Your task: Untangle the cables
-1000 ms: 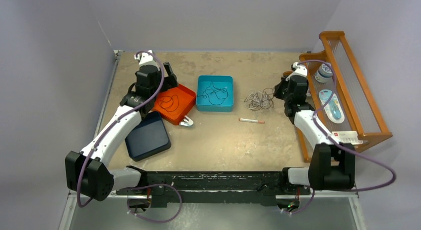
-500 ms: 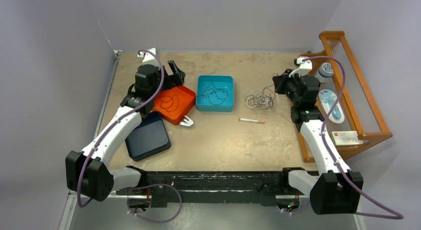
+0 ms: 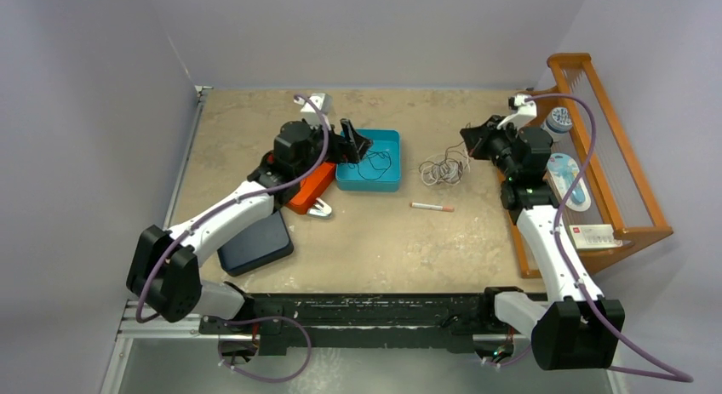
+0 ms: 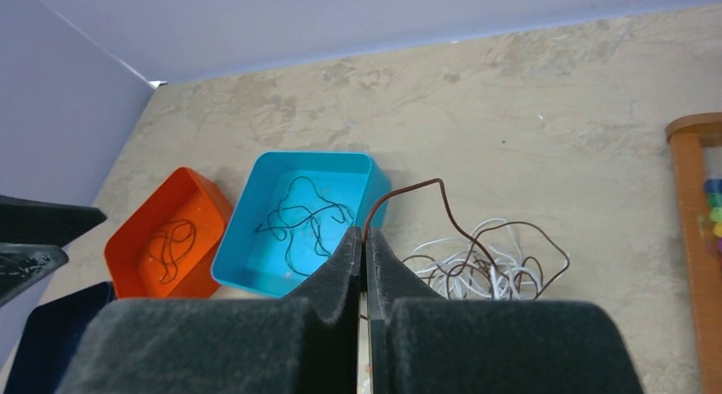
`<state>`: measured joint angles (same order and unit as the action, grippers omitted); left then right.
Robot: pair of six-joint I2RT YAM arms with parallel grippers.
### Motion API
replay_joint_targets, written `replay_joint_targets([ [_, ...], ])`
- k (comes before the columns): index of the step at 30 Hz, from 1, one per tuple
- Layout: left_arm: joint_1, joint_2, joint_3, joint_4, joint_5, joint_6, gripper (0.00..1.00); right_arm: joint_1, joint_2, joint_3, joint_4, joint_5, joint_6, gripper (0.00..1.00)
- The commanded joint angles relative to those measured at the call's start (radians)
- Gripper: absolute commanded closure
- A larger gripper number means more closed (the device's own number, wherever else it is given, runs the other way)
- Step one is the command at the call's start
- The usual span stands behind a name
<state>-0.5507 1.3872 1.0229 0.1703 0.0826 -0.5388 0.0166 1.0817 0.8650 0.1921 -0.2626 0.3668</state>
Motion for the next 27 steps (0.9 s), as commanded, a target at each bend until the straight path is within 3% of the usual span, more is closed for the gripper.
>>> replay_joint_targets([
  [1, -0.036, 0.018, -0.063, 0.344, 0.03, 0.011, 0.14, -0.005, -0.028, 0.024, 0.007, -0.105, 0.06, 1.0],
  [4, -0.07, 0.041, -0.126, 0.512, 0.038, 0.072, 0.16, -0.004, -0.041, 0.02, -0.005, -0.123, 0.072, 1.0],
  [11, -0.107, 0.16, -0.162, 0.736, 0.074, 0.136, 0.16, -0.005, -0.056, 0.02, -0.041, -0.123, 0.064, 1.0],
  [17, -0.125, 0.235, -0.12, 0.782, 0.152, 0.159, 0.15, -0.005, -0.068, 0.034, -0.085, -0.124, 0.047, 1.0],
  [27, -0.171, 0.324, -0.094, 0.862, 0.336, 0.342, 0.13, -0.004, -0.082, 0.044, -0.114, -0.127, 0.044, 1.0],
])
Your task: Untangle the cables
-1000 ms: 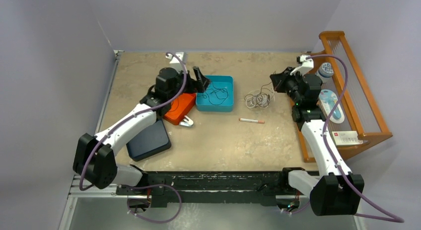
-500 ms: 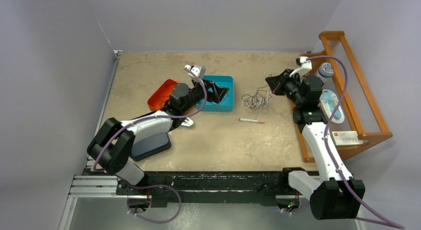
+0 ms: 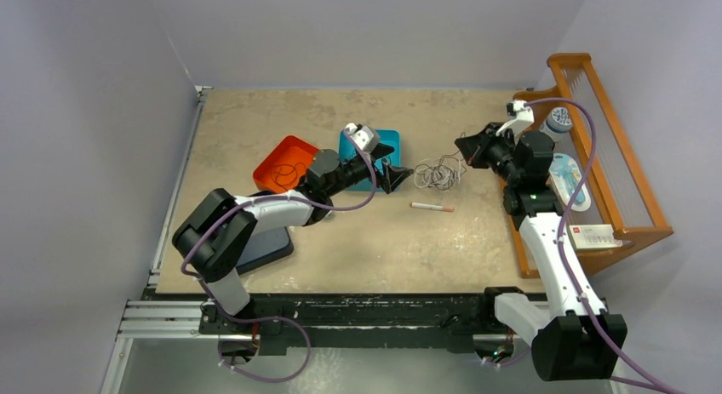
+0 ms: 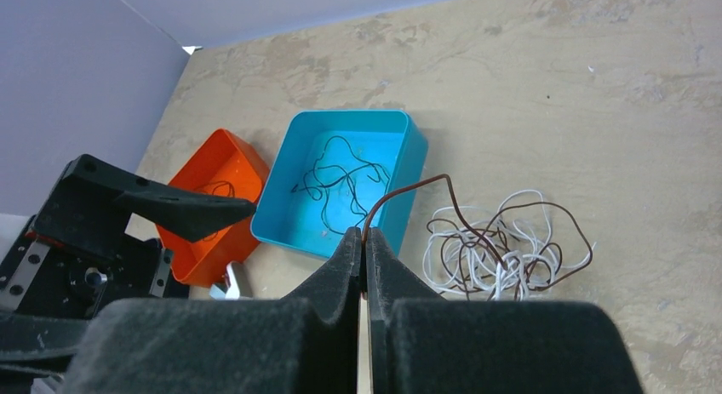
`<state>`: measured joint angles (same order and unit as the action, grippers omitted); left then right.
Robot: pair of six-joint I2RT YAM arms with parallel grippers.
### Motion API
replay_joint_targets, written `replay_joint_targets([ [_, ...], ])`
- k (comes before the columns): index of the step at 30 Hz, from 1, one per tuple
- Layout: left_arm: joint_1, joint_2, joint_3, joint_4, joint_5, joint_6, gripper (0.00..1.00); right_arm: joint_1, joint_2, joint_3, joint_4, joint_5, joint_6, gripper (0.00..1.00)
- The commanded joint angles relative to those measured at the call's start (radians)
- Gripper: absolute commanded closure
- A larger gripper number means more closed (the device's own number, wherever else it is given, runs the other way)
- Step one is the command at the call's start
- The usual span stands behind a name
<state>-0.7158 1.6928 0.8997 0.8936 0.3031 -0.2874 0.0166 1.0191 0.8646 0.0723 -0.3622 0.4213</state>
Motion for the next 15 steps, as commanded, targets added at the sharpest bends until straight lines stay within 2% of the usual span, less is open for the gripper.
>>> replay_joint_targets([
  [1, -0.006, 0.028, 0.029, 0.15, 0.139, 0.102, 0.13, -0.005, -0.02, 0.047, 0.005, -0.024, -0.01, 1.0],
  [5, -0.006, 0.066, 0.063, 0.154, 0.224, 0.133, 0.13, -0.004, -0.021, 0.061, 0.001, -0.024, -0.012, 1.0],
  [15, -0.005, 0.218, 0.208, 0.205, 0.302, 0.112, 0.13, -0.004, -0.029, 0.054, 0.003, -0.023, -0.013, 1.0],
])
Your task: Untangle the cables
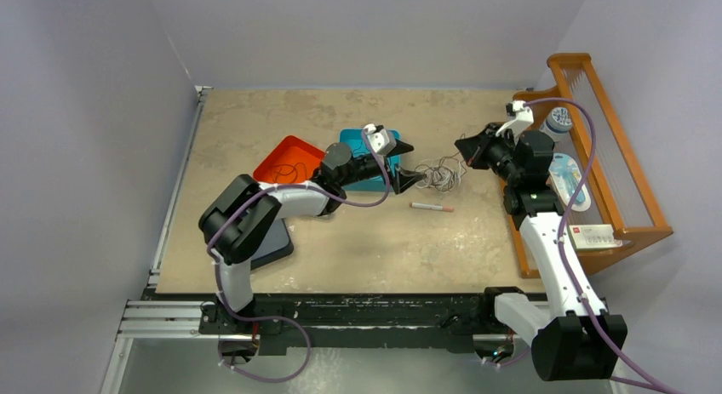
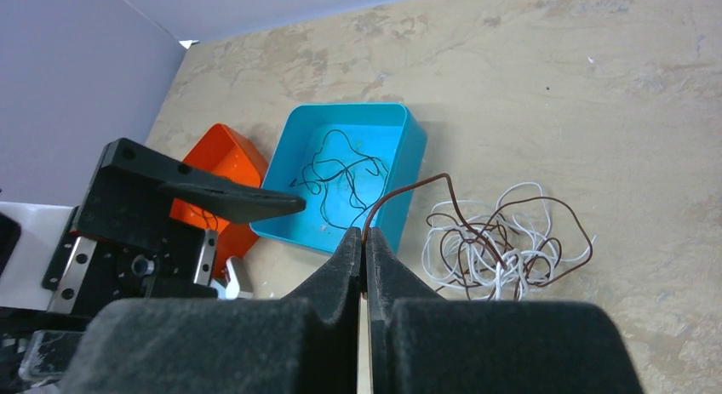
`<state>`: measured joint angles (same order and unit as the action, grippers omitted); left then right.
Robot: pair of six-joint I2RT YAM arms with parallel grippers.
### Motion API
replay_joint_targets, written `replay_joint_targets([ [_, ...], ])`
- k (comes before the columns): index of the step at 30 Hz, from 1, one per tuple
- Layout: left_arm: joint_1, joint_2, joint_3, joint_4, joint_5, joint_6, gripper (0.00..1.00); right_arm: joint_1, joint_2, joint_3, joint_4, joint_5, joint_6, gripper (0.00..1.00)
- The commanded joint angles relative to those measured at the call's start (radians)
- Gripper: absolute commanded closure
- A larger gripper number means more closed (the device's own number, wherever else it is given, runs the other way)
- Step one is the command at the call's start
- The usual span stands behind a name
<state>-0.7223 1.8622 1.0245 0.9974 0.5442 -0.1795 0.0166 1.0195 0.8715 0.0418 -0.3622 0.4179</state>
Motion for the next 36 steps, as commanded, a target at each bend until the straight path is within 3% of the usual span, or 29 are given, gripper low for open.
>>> replay_joint_targets([
  [1, 0.0, 0.069, 0.102, 0.114, 0.064, -0.006, 0.13, -0.005, -0.032, 0.046, 0.04, -0.024, -0.009, 1.0],
  [11, -0.019, 0.217, 0.274, 0.193, 0.083, -0.15, 0.15, -0.005, -0.039, 0.029, 0.071, -0.048, -0.004, 1.0],
  [16, -0.056, 0.268, 0.337, 0.191, 0.081, -0.187, 0.23, -0.004, -0.039, 0.018, 0.088, -0.066, 0.007, 1.0],
  [19, -0.069, 0.302, 0.378, 0.207, 0.102, -0.233, 0.39, -0.004, -0.035, 0.018, 0.08, -0.065, -0.003, 1.0],
  [22, -0.072, 0.317, 0.401, 0.219, 0.123, -0.278, 0.71, -0.004, -0.035, 0.01, 0.075, -0.061, -0.007, 1.0],
  [26, -0.072, 0.306, 0.384, 0.218, 0.118, -0.281, 0.97, -0.004, -0.05, -0.017, 0.069, -0.032, -0.003, 1.0],
  [30, -0.071, 0.278, 0.36, 0.193, 0.052, -0.271, 1.0, -0.004, -0.078, -0.055, 0.065, 0.048, 0.002, 0.96],
  [36, -0.069, 0.219, 0.37, 0.057, 0.009, -0.219, 1.0, -0.004, -0.137, -0.107, 0.044, 0.232, 0.013, 0.72],
])
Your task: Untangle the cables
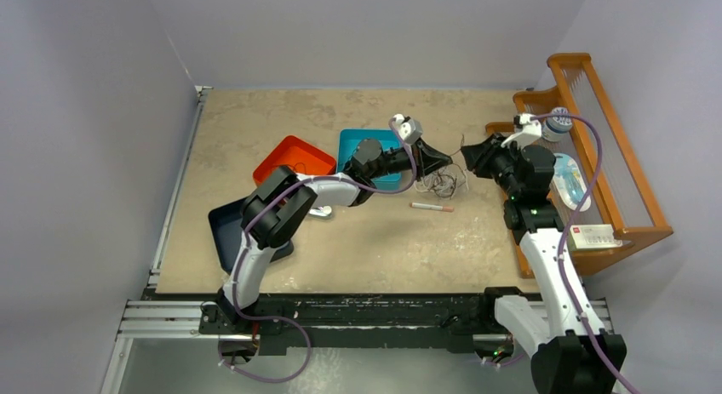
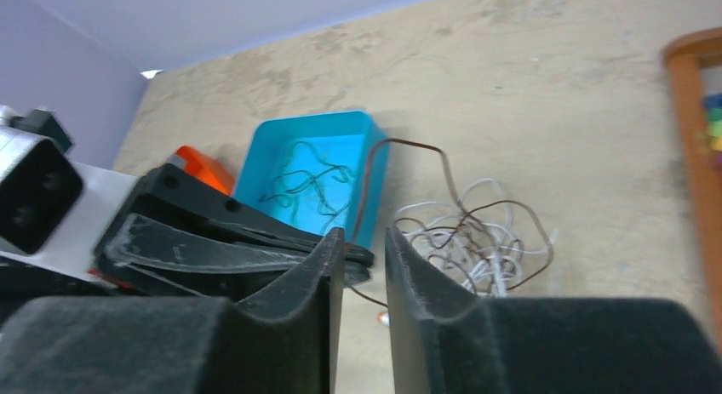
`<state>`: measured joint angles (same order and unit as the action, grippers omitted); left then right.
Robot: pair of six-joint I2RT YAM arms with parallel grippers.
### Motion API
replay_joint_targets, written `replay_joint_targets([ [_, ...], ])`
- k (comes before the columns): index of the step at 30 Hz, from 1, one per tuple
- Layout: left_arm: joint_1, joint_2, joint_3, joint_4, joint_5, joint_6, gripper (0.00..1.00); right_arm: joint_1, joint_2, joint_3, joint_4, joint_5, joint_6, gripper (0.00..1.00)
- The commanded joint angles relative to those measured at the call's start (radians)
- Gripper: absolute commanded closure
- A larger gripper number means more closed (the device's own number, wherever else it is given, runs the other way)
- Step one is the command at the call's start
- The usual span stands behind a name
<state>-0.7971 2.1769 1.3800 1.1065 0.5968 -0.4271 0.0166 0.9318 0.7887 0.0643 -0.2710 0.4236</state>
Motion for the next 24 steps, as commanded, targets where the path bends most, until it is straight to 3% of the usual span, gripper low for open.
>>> replay_joint_targets([
  [1, 0.006, -0.102, 0.026, -0.079, -0.051, 0.033, 1.0, -0.004, -0.06, -0.035, 0.021, 0.162, 0.011, 0.66],
  [7, 0.006, -0.137, 0.098, -0.224, -0.102, 0.025, 1.0, -0.004, -0.113, -0.11, 0.014, 0.226, 0.028, 0.42],
  [12, 0.004, -0.165, 0.132, -0.305, -0.116, 0.021, 1.0, -0.004, -0.112, -0.175, 0.081, 0.225, 0.024, 0.32],
  [16, 0.006, -0.187, 0.143, -0.338, -0.11, 0.025, 1.0, -0.004, -0.062, -0.201, 0.175, 0.247, 0.003, 0.32],
  [24, 0.005, -0.209, 0.174, -0.384, -0.081, 0.032, 1.0, -0.004, 0.116, -0.226, 0.402, 0.293, -0.011, 0.46],
])
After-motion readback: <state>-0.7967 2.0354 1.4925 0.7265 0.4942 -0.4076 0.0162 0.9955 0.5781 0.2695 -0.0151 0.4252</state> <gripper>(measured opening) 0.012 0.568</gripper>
